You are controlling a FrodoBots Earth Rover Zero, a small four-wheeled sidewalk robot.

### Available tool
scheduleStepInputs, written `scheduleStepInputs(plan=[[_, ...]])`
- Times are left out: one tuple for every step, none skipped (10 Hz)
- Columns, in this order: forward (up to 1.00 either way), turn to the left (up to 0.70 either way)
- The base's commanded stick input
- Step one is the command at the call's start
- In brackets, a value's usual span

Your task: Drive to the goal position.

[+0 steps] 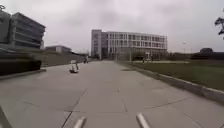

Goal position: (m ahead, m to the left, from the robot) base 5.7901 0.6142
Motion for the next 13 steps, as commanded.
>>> scheduleStepInputs(plan=[[0.7,0.0],[0.7,0.0],[0.7,0.0],[0.7,0.0],[0.7,0.0],[0.7,0.0],[0.7,0.0],[0.7,0.0],[0.7,0.0],[0.7,0.0],[0.7,0.0],[0.7,0.0],[0.7,0.0]])
